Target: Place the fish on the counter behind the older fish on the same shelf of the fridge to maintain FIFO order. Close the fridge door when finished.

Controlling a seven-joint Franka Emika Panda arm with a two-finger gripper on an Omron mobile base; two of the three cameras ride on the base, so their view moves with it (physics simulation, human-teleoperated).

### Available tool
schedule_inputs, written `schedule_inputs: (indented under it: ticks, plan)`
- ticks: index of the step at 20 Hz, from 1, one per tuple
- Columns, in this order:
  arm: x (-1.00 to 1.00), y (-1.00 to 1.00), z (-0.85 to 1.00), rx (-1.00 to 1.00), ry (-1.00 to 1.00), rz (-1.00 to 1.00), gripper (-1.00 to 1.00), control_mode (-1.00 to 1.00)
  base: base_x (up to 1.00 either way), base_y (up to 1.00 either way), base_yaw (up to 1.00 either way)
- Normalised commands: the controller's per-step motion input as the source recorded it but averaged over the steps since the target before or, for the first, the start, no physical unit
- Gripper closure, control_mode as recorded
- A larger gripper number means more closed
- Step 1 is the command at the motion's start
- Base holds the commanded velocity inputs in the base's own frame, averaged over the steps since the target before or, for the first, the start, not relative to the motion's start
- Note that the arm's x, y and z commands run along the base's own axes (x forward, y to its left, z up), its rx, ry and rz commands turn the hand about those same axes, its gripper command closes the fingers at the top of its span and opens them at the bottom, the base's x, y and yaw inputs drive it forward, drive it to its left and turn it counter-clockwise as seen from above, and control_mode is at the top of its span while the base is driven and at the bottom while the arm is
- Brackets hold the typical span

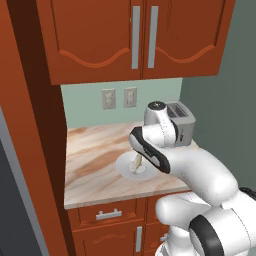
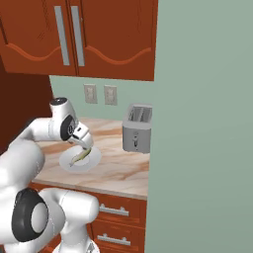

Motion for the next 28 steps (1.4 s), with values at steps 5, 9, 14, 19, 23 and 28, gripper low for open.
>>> schedule_inputs:
  ticks: [5, 9, 14, 19, 23, 28]
  plan:
    - [0.36, 0.21, -0.41, 0.0, 0.02, -0.06, -1.0, -1.0, 0.0, 0.0, 0.0]
    - [0.27, 0.22, -0.38, 0.0, 0.05, -0.07, -1.0, -1.0, 0.0, 0.0, 0.0]
    - [0.21, 0.1, -0.42, 0.0, 0.05, -0.03, -1.0, -1.0, 0.0, 0.0, 0.0]
    - [0.12, 0.0, -0.37, 0.0, 0.02, 0.0, -1.0, -1.0, 0.0, 0.0, 0.0]
    - [0.12, 0.0, -0.31, 0.0, 0.03, 0.0, -1.0, -1.0, 0.0, 0.0, 0.0]
    - [0.25, 0.0, -0.28, 0.0, 0.03, 0.0, -1.0, -1.0, 0.0, 0.0, 0.0]
